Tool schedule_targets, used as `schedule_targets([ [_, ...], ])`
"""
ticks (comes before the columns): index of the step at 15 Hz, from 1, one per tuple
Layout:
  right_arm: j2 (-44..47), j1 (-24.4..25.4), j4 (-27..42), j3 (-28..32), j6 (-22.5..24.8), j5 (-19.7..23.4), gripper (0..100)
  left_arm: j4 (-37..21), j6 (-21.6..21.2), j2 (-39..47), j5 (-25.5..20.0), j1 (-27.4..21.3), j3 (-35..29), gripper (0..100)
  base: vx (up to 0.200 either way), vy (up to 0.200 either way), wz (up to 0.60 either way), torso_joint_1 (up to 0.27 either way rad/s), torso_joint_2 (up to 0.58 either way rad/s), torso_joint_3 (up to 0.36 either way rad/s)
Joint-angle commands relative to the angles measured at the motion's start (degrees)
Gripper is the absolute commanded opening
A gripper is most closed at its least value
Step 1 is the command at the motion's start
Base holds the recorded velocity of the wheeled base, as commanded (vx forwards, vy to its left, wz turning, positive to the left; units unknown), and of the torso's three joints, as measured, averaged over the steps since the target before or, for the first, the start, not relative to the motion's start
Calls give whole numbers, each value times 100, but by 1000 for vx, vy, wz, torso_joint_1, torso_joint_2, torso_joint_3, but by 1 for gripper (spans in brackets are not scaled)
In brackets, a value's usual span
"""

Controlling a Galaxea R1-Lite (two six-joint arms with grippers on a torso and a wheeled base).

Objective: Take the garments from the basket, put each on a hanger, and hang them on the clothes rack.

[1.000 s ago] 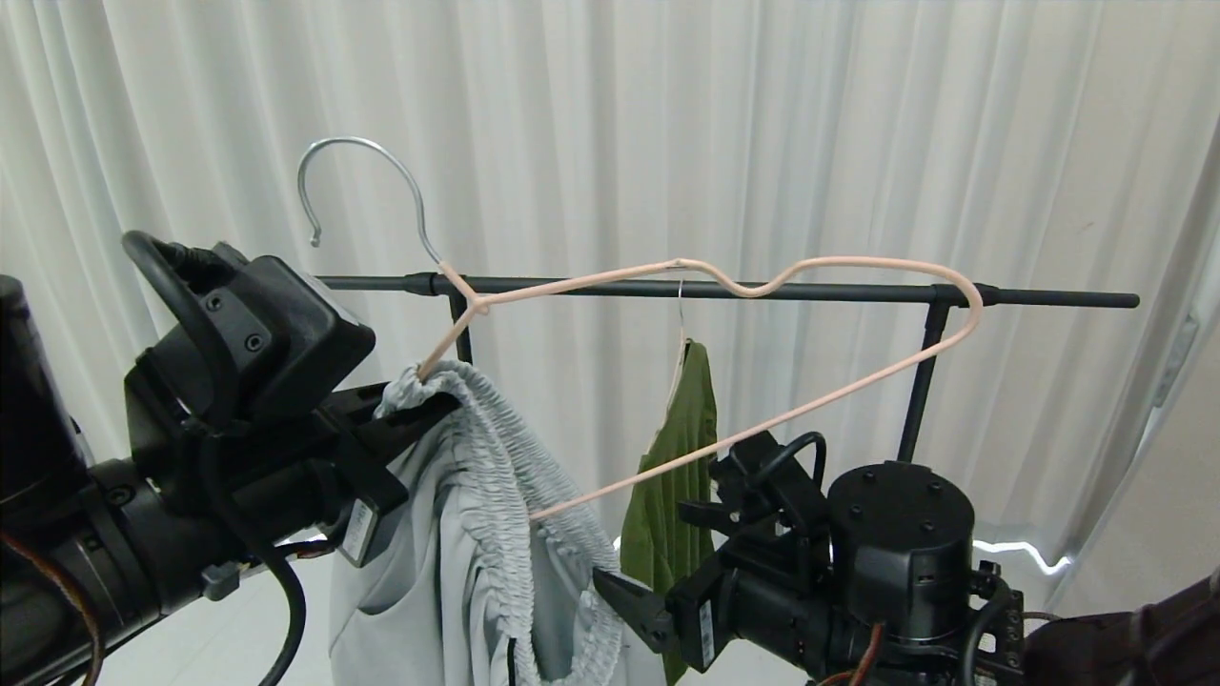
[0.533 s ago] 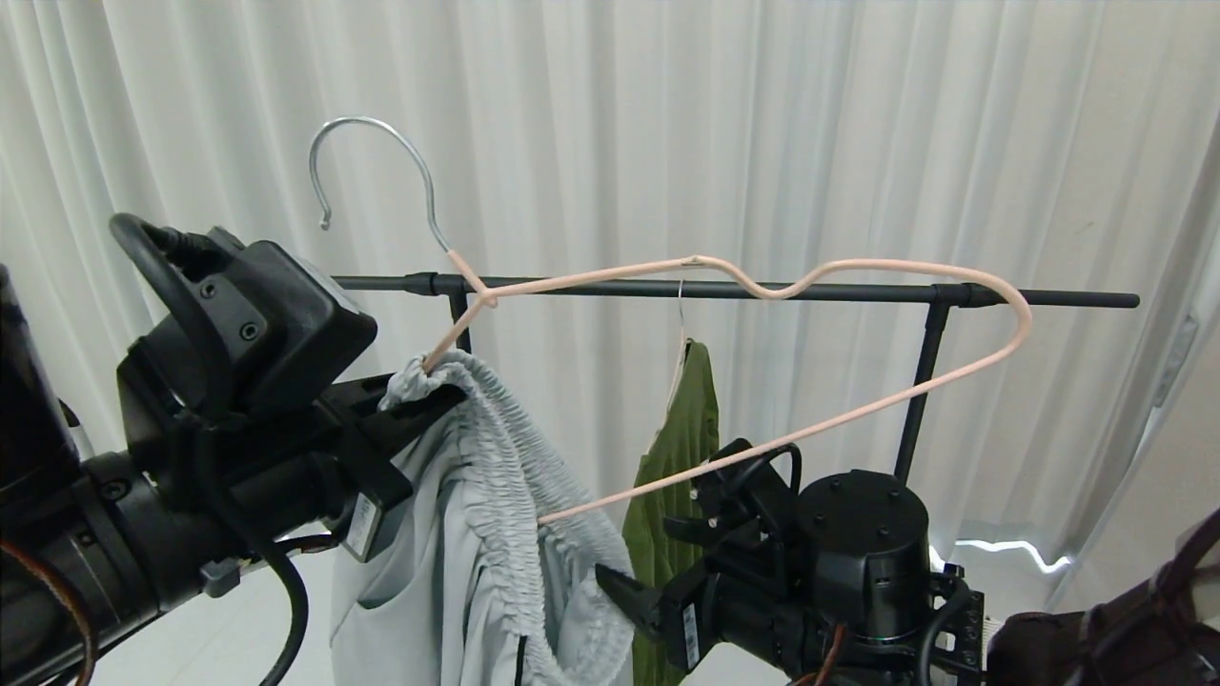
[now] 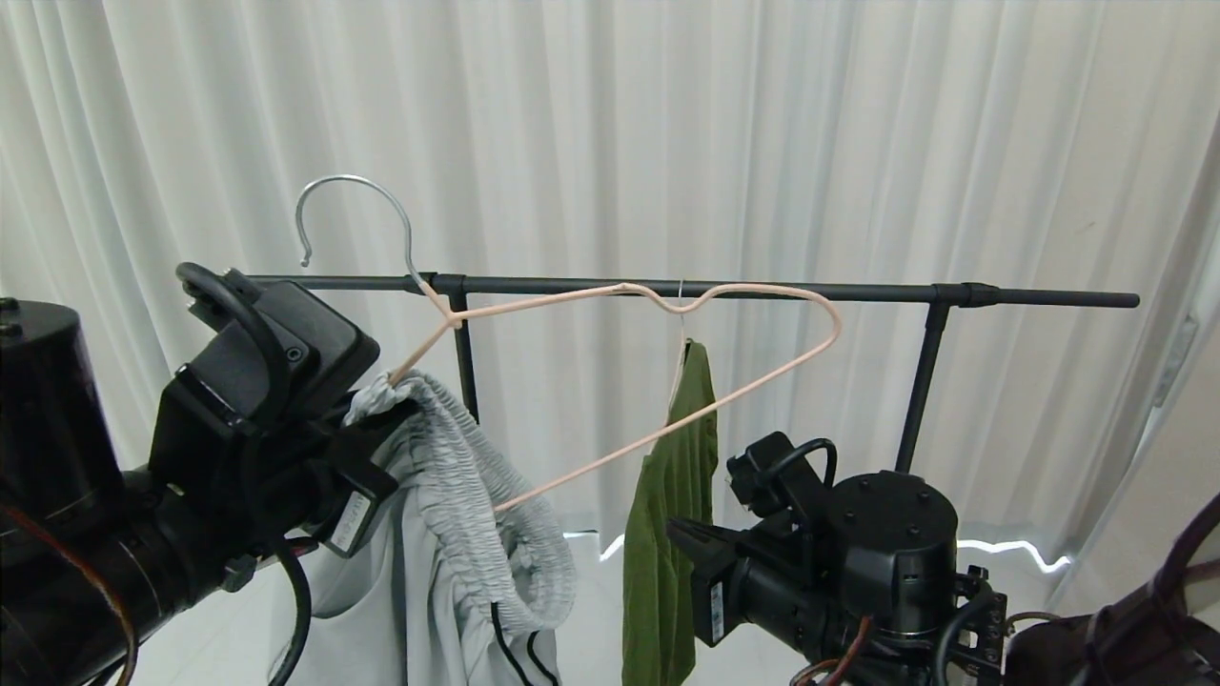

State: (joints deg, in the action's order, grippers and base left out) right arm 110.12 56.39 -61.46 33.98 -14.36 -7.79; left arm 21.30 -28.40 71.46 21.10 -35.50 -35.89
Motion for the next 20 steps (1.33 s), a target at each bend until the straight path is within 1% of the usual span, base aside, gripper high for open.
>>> schedule_targets([
  [1,54,47,-6,-23,-14,23,0,6,2,17,-10,-10,-15,0,0,0,0,0,0,0],
  [3,124,153,-32,101,12,111,0,6,10,-1,-18,-80,-15,0,0,0,0,0,0,0],
  [4,115,170,-32,109,47,234,100,6,10,-9,-62,-115,-15,0,0,0,0,0,0,0],
  [5,115,170,-32,109,56,243,100,6,10,-9,-62,-124,-15,0,0,0,0,0,0,0],
  [6,124,197,-32,180,91,296,100,6,28,-18,-133,-238,-23,0,0,0,0,0,0,0],
  [8,229,241,-32,355,47,278,100,6,54,-18,-133,-388,-67,0,0,0,0,0,0,0],
  [11,405,328,-32,619,39,269,100,6,54,-36,-133,-484,-120,0,0,0,0,0,0,0],
  [15,581,346,-41,602,21,243,100,6,37,-159,-133,-484,-111,0,0,0,0,0,0,0],
  [16,590,346,-59,593,21,243,0,6,37,-159,-133,-484,-111,0,0,0,0,0,0,0],
  [20,607,346,-234,575,21,173,0,6,54,-159,-133,-484,-111,0,0,0,0,0,0,0],
])
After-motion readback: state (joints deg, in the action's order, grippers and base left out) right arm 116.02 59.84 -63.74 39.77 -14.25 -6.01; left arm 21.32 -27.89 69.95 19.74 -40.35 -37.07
